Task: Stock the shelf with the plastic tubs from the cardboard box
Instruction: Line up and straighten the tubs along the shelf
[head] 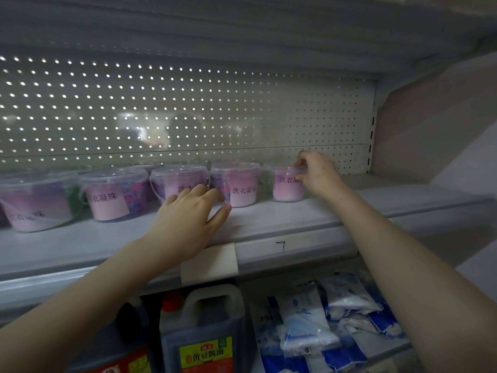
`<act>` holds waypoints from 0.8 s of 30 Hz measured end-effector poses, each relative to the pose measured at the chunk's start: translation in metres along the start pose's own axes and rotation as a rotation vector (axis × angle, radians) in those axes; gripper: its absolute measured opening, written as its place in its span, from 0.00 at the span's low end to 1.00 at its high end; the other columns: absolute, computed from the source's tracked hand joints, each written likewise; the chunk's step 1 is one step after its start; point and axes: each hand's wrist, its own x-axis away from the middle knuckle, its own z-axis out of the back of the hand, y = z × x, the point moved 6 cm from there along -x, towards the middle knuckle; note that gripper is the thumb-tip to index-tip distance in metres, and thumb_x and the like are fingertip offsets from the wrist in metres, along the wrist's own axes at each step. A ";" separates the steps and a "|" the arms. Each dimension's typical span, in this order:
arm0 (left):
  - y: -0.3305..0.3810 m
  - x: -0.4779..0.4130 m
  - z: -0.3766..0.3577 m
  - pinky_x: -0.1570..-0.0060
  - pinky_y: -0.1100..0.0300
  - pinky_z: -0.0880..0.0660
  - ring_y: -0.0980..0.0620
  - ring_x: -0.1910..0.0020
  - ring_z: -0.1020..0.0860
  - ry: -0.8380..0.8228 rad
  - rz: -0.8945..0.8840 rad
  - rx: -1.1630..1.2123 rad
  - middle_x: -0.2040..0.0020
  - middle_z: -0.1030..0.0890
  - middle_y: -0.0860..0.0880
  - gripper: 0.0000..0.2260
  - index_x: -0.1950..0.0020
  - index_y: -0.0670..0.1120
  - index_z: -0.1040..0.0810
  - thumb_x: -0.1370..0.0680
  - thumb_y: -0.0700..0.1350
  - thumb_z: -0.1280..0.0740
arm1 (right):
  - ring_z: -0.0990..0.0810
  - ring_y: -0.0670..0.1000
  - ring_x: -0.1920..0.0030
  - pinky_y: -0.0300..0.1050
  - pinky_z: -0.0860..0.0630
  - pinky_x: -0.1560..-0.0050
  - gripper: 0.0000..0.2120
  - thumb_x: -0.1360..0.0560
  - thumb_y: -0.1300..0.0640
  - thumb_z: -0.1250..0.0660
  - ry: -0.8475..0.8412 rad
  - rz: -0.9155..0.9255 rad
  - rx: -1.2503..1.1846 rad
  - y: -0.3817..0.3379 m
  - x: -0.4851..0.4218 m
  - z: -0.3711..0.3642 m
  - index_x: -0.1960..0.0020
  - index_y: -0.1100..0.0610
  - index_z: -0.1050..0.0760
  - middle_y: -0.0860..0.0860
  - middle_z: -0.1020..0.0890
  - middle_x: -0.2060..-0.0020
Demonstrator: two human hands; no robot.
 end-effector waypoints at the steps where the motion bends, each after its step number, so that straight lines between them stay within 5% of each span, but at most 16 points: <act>1: -0.002 -0.002 0.000 0.45 0.54 0.34 0.48 0.42 0.27 0.003 0.008 -0.003 0.41 0.26 0.51 0.18 0.37 0.53 0.28 0.20 0.58 0.47 | 0.23 0.57 0.50 0.48 0.25 0.50 0.09 0.31 0.67 0.30 -0.021 0.018 0.025 -0.001 -0.004 -0.002 0.54 0.57 0.24 0.56 0.19 0.51; 7: -0.006 -0.010 -0.002 0.46 0.53 0.33 0.48 0.43 0.26 0.038 0.007 -0.021 0.43 0.25 0.52 0.27 0.39 0.54 0.27 0.25 0.65 0.56 | 0.22 0.56 0.54 0.44 0.28 0.57 0.12 0.32 0.54 0.25 -0.157 0.014 -0.001 -0.005 -0.026 -0.021 0.54 0.58 0.24 0.56 0.20 0.55; 12: -0.011 -0.015 -0.007 0.45 0.53 0.32 0.50 0.43 0.26 0.045 0.012 -0.026 0.42 0.25 0.54 0.35 0.38 0.55 0.27 0.32 0.67 0.63 | 0.22 0.52 0.58 0.45 0.26 0.57 0.19 0.27 0.43 0.32 -0.301 -0.109 -0.019 -0.006 -0.041 -0.038 0.51 0.60 0.24 0.53 0.20 0.58; 24: -0.010 -0.015 -0.011 0.48 0.56 0.33 0.51 0.47 0.25 0.068 -0.004 -0.033 0.45 0.26 0.55 0.34 0.39 0.55 0.27 0.30 0.66 0.64 | 0.27 0.54 0.59 0.43 0.38 0.70 0.09 0.20 0.53 0.39 -0.358 -0.085 0.176 -0.014 -0.065 -0.062 0.50 0.59 0.33 0.57 0.24 0.52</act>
